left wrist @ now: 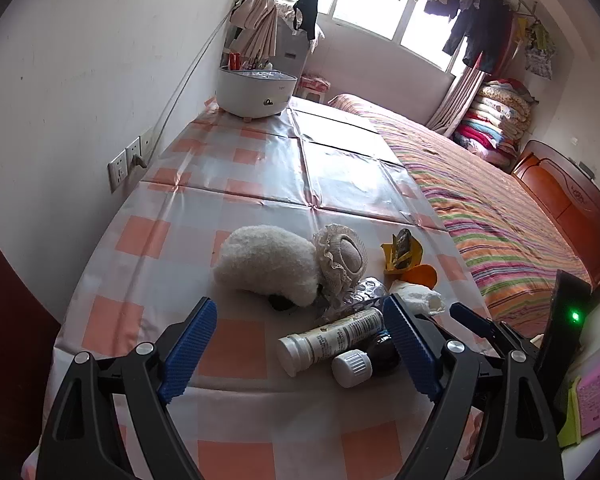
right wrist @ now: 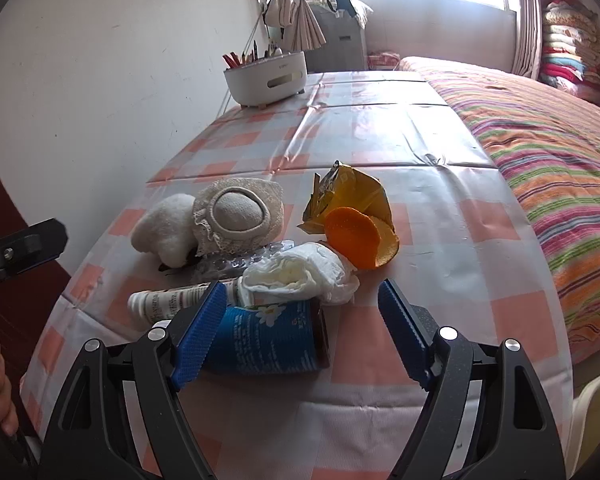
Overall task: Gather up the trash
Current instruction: 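Close the right gripper on the crumpled white tissue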
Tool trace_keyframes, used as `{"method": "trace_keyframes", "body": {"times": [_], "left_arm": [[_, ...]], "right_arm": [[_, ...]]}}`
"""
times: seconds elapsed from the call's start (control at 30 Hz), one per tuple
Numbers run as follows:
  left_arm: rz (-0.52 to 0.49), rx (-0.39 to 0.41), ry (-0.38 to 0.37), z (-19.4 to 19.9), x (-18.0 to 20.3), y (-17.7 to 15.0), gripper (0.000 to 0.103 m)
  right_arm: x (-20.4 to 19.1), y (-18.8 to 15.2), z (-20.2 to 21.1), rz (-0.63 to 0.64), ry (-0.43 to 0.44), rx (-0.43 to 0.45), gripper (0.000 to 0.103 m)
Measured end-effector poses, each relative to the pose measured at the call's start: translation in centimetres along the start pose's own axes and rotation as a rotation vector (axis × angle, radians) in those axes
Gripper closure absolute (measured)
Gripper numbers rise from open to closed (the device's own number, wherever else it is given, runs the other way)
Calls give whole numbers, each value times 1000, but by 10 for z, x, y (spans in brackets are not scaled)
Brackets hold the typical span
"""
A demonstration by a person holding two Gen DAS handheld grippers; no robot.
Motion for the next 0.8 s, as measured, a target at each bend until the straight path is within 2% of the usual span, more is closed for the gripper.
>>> {"method": "trace_keyframes", "body": {"times": [0.07,0.13,0.23,0.3,0.4,0.47,0.6,0.8], "left_arm": [[-1,-7,0,-2,0,-1,20],[-6,-13,0,-3,1,-2,20],[-13,-20,1,-6,4,-2,20],[-16,-25,1,-8,5,-2,20],[-25,-37,0,-12,9,-3,20],[-37,-50,3,-16,11,-5,20],[-59,-66,5,-21,18,-8,20],[-116,-84,-29,-22,34,-13,20]], "right_arm": [[2,1,-8,7,-11,-17,29],[2,2,-15,18,-16,-35,36],[4,4,-20,24,-3,-50,49],[7,4,-21,6,21,-55,65],[10,3,-17,-18,48,-57,75],[12,1,-12,-33,65,-61,79],[21,-9,4,-123,154,-68,79],[33,-19,43,-232,253,-15,79]]}}
Point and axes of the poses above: each gripper's, at about its wrist camera, not at the fingertips, and z roughly against the way its jaws point, x to its right, y to its top, the point moved 1 cm from there along -z, roughly the way its jaws point, and after that the axes turned 11 degrees about y, right-handed, at the moved point
